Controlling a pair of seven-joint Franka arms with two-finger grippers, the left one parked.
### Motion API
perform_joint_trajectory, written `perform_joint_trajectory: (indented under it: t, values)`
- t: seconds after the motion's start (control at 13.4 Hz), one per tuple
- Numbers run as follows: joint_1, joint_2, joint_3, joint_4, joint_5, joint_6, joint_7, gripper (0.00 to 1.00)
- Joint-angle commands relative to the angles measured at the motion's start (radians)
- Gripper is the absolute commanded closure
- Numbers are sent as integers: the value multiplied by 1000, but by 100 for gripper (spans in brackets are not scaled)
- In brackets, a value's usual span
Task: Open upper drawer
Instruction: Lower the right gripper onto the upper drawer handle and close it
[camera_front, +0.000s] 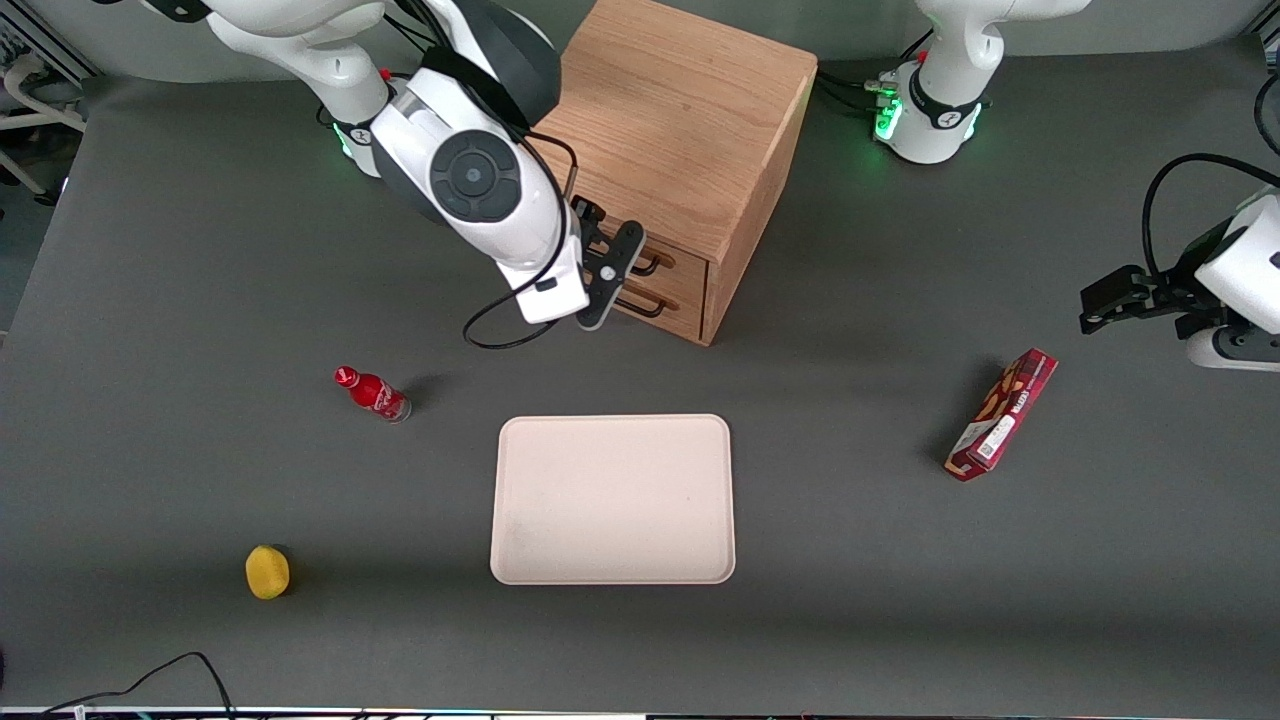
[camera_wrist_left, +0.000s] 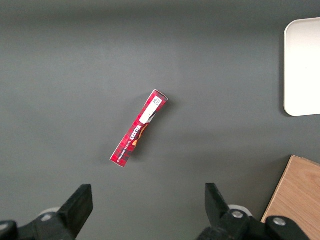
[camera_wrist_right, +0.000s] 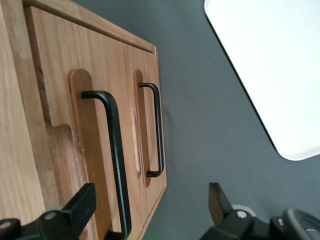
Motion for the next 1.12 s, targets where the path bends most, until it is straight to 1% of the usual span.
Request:
perform_joint_trajectory:
  t: [0.0,0.15,0.6,0.82,1.05]
  values:
    - [30,28,-11,29,-23,4,14,0]
    - [43,37,-10,27,-37,6,14,0]
    - [41,59,-11,30,-40,40,9,0]
    - [44,65,-10,27,-54,46,11,0]
    - [44,57,-10,-3,-55,67,11,0]
